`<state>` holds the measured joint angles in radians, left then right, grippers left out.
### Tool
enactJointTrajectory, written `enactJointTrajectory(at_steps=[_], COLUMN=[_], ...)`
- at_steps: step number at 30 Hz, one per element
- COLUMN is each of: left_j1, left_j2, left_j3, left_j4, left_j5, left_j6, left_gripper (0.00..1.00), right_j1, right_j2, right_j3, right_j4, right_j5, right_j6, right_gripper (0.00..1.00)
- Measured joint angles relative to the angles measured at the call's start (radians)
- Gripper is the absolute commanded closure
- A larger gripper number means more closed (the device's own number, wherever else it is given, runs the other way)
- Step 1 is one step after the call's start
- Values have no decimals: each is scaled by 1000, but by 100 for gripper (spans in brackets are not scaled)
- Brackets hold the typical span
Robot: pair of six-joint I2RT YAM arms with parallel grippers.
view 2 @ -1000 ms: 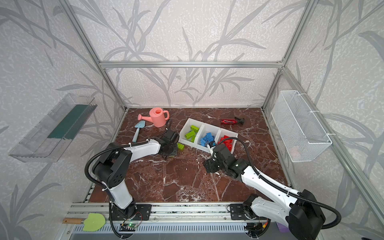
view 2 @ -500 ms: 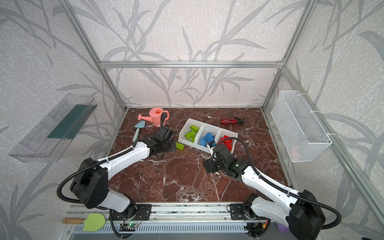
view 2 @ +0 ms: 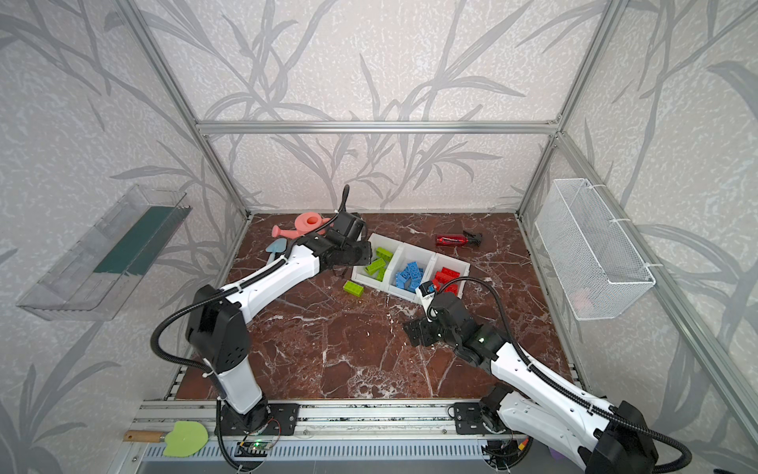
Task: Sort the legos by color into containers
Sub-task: 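Carry the green brick into the green compartment with the left gripper and release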
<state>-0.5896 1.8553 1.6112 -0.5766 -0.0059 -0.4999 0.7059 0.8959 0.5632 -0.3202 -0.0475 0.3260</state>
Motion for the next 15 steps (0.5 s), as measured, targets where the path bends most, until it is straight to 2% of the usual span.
enactJointTrajectory(at_steps=[4, 8, 12, 15], left_j1=[0, 0, 0, 0], left_j2=[135, 236, 323, 362], left_j3=[131, 235, 333, 373], left_j4=[-47, -94, -142, -163], left_j5=[8, 8, 8, 10], left_j6=[14, 27, 31, 34], left_gripper=[68, 67, 64, 59], right_j1=[0, -1, -1, -1], right_j2=[-42, -68, -89, -95], right_j3=[-60, -90, -90, -90], right_j4=[27, 39, 45, 45], right_j5=[13, 21, 31, 43], right_j6=[4, 6, 6, 11], right_gripper=[0, 1, 1, 1])
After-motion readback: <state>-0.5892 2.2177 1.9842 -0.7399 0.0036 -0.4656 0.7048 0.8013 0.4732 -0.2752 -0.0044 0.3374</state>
